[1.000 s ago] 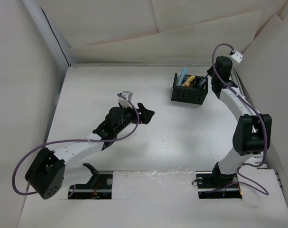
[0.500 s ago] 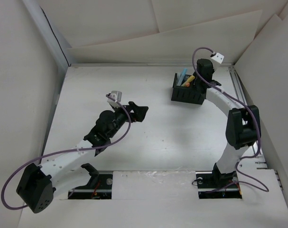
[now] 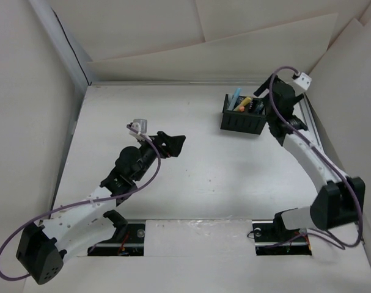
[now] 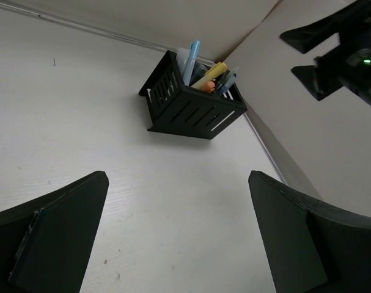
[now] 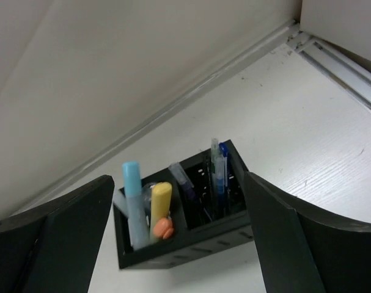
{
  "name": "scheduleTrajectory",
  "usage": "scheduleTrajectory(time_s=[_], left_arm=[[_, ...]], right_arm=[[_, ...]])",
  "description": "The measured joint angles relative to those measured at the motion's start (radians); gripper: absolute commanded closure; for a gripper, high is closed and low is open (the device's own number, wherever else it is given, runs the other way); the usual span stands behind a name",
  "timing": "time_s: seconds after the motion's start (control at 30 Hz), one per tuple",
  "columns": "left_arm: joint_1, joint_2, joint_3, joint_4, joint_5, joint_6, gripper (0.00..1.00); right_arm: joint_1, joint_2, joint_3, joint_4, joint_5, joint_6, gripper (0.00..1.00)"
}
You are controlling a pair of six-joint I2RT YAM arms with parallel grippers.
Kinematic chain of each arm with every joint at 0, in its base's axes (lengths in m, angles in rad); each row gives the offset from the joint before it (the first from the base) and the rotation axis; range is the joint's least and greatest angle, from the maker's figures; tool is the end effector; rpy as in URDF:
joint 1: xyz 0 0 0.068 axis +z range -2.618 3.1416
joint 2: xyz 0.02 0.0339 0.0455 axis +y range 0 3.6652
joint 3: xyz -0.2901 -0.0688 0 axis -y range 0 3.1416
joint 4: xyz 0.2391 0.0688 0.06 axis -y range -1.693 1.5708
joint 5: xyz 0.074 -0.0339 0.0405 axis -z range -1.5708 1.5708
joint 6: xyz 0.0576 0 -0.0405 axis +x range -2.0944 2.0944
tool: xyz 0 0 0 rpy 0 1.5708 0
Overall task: Sort the stationery into containers
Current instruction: Reset both arms
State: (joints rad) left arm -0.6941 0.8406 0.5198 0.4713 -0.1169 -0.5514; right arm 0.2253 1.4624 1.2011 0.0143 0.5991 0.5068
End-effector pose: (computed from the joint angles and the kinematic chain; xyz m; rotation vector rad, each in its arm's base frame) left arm 0.1596 -0.1241 0.3309 0.0051 1.4897 -0.9376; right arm 0.3513 0.0472 0.3684 0.6529 1.6496 -0.0164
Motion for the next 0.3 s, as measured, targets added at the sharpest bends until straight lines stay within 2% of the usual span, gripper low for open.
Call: scheduleTrajectory(time_s=[0.17,0.3], left_arm=[[0.0,-0.001,-0.035,0.003,0.011,-0.001,0.0],[0.0,-0.002,-0.056,0.002,0.03,-0.003,0.0]], right_arm=[[0.048,-0.292,-0.205,0.006,-0.101,0.043,0.0],[0.15,-0.399,-0.364,-0.01,-0.186,0.048,0.0]])
